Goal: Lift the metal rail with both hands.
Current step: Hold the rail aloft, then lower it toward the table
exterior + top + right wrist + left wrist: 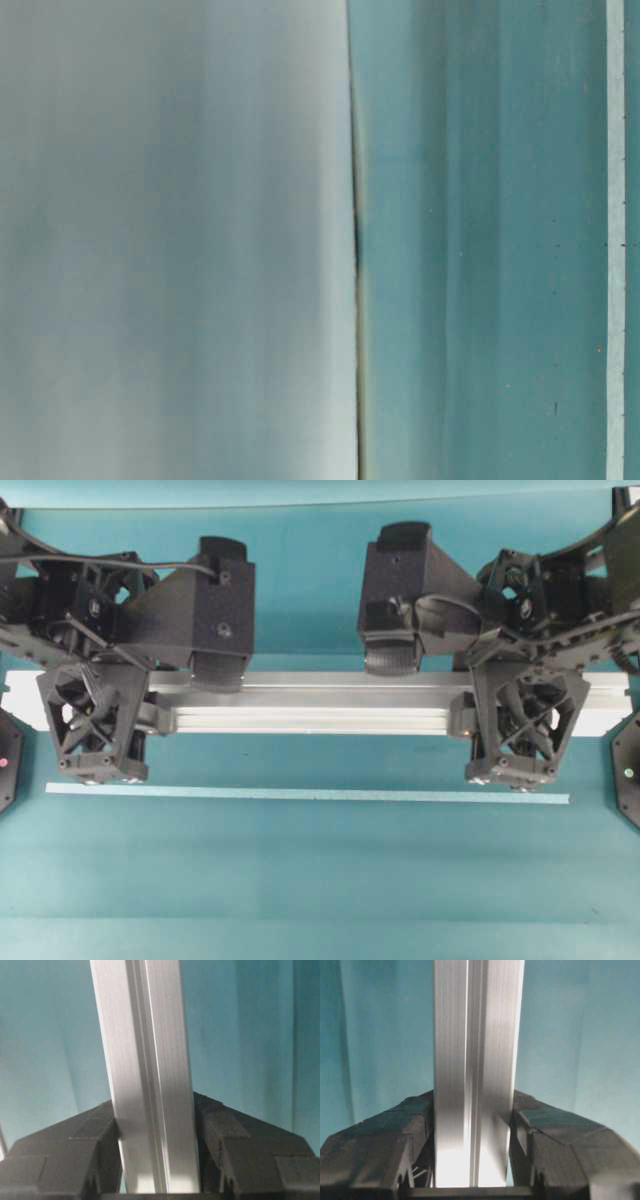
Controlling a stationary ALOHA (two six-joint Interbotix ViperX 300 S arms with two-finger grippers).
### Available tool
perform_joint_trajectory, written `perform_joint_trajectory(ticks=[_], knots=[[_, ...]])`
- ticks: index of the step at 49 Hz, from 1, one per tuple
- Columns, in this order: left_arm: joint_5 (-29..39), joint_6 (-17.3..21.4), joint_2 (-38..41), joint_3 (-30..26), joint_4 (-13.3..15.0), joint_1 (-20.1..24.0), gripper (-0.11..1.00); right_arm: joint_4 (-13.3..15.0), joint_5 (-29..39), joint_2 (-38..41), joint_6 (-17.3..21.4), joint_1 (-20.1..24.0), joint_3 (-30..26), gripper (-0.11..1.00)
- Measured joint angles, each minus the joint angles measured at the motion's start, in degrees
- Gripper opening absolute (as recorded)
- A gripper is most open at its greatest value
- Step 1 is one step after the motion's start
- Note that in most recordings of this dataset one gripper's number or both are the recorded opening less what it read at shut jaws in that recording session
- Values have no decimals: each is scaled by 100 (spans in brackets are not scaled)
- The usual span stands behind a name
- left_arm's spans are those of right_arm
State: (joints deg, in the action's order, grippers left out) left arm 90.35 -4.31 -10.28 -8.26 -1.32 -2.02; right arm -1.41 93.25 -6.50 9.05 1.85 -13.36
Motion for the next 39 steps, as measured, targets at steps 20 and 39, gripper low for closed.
perform_joint_trajectory(ticks=[20, 39], knots=[[105, -9, 88, -281, 0, 9, 36, -70, 79, 53, 9, 0, -246, 39], [97, -9, 88, -281, 9, 9, 36, -79, 79, 44, 9, 0, -176, 39]])
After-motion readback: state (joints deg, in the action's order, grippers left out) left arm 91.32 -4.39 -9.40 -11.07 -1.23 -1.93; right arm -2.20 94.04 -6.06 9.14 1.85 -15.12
